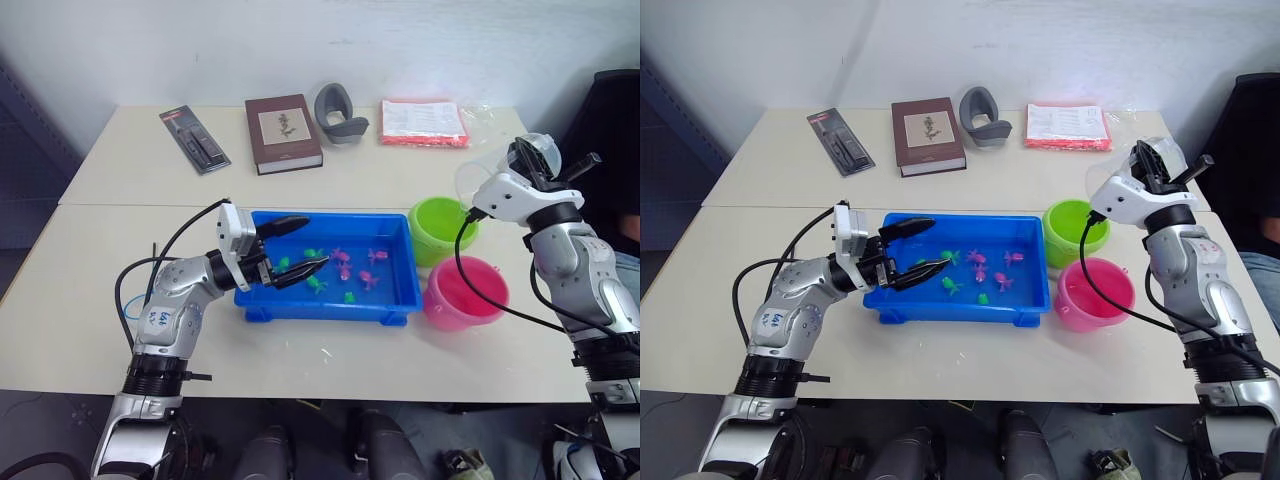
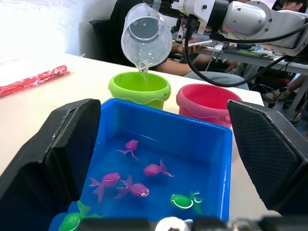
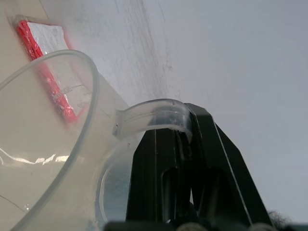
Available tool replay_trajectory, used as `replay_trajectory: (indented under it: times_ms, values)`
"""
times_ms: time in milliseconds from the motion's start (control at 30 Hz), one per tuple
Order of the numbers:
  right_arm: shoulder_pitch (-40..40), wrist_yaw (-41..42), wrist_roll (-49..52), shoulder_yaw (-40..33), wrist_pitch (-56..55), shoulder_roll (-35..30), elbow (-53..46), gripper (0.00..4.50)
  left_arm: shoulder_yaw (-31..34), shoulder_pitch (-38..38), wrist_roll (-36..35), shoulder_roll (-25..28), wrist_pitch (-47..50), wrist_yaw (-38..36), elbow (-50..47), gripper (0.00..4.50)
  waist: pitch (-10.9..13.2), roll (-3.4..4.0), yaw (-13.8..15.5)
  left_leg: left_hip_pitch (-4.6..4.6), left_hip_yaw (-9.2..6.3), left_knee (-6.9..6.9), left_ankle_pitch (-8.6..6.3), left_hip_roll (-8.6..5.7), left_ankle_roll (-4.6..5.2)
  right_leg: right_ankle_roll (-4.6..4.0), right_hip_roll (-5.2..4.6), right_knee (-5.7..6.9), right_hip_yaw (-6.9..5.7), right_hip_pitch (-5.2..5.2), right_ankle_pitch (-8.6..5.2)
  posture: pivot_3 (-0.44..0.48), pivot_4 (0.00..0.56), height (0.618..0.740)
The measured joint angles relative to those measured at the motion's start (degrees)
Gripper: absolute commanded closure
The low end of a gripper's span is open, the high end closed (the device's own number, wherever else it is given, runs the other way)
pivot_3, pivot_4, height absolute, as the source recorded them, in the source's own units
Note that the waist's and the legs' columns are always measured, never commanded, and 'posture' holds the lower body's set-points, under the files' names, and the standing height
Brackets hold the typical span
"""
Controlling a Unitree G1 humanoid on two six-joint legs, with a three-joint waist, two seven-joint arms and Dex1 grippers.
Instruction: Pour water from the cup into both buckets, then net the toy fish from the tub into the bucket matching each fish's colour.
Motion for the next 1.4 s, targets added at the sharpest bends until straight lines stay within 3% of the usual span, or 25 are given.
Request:
replay_trajectory:
  times_ms: [433,533,700,1000,1200,1400]
  values:
    - [4.17,0.03,1.81,-2.39,-1.83,2.89,-1.46,4.49,0.06,-1.90,1.01,-0.63,-3.32,-0.71,1.57,0.00,0.00,-0.01,0.00,0.02,0.03,0.04,0.00,0.00,0.00,0.01,0.03,0.04,0.03,0.01,0.01,0.000,0.150,0.740]
    - [4.25,0.13,7.21,-6.50,-0.08,6.32,-1.76,4.49,0.05,-1.98,1.01,-0.70,-3.47,-0.96,2.15,0.00,0.00,0.00,0.01,0.02,0.03,0.04,0.00,0.02,0.00,0.01,0.06,0.07,0.03,0.01,0.01,0.000,0.150,0.740]
    - [5.84,5.09,25.71,-19.14,6.76,12.86,-7.93,4.49,0.01,-2.37,0.59,-0.22,-2.61,-3.25,2.22,0.00,0.00,0.00,0.24,0.01,-0.01,0.05,0.00,0.03,0.00,0.01,0.04,0.08,-0.01,0.04,0.01,0.000,0.150,0.740]
    - [16.13,6.30,59.79,-43.85,31.95,21.83,-20.71,4.49,-0.57,-2.19,-1.21,2.46,1.92,-8.36,-0.59,0.00,-0.01,0.00,0.15,0.05,-0.01,0.04,-0.07,0.02,0.12,0.03,-0.06,0.10,0.04,0.08,0.02,0.000,0.150,0.740]
    - [18.38,5.50,65.46,-46.10,30.01,28.02,-19.95,4.49,-1.10,-2.18,-1.22,2.42,2.94,-8.53,-0.64,0.00,-0.01,0.02,-0.76,0.21,0.16,0.02,-0.10,0.02,0.18,0.02,0.04,0.11,0.32,0.08,0.02,0.000,0.150,0.740]
    - [14.31,4.66,64.30,-44.60,22.89,30.00,-9.12,4.49,-1.59,-1.96,-1.24,2.56,3.61,-9.08,-1.16,0.00,-0.01,0.02,-1.38,0.23,0.17,0.02,-0.16,0.01,0.30,0.02,0.17,0.17,0.55,0.08,0.02,0.000,0.150,0.740]
